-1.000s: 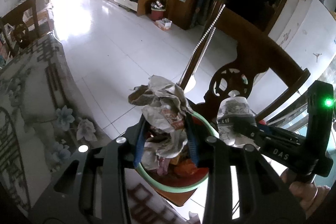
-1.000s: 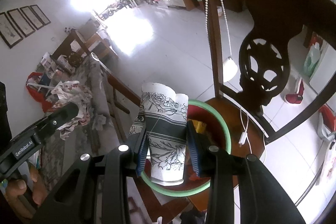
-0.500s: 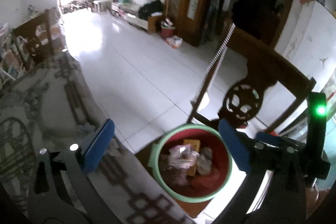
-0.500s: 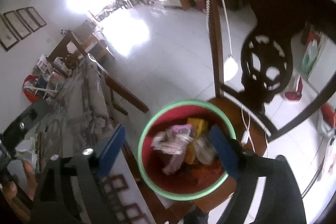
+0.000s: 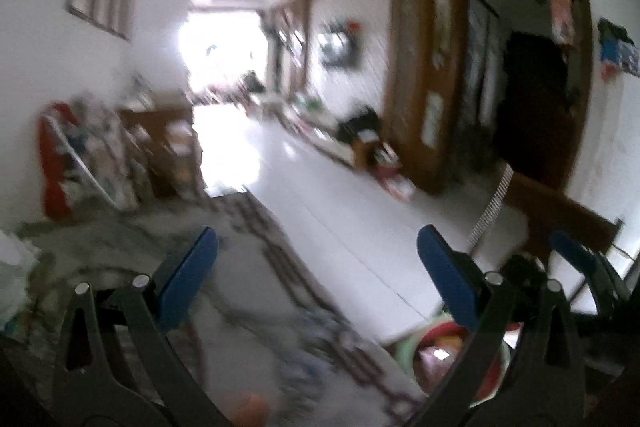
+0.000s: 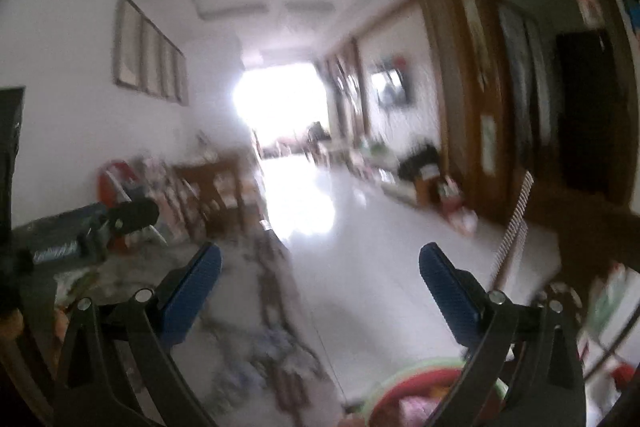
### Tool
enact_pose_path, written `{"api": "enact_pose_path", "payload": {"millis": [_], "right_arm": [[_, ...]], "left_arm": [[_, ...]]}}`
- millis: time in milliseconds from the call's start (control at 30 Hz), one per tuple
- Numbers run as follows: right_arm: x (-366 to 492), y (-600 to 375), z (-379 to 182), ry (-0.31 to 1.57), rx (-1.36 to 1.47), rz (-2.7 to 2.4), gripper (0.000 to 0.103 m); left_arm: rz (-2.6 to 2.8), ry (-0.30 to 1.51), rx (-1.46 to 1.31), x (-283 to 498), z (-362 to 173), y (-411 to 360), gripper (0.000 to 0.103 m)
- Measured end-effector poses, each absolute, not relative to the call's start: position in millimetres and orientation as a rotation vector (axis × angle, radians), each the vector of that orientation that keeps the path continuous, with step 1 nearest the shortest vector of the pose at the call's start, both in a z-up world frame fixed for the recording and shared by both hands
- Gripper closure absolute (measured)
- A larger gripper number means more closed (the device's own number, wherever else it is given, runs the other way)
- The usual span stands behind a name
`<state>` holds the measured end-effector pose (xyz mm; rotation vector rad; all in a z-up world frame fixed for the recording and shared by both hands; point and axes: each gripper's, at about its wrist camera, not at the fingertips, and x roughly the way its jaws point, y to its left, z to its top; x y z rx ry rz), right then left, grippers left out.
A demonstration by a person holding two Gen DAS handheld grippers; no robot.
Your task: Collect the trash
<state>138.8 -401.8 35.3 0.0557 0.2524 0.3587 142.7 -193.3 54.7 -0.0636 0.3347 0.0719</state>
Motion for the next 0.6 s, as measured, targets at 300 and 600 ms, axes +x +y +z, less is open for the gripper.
{"api": "enact_pose_path", "payload": {"millis": [300,600], "right_arm": [[119.3,-315.5,32.3,0.338,0.095,0.352,0.007],[84.5,-254.9,30.8,0.359,0.054,0.375,0.007]], "left_arm": [[0.178,0.361,-0.103,101.6,71.7,-101.8,0.005],[0.24,0.371,-0.128,69.3,67.3,-50.6,0.005]]}}
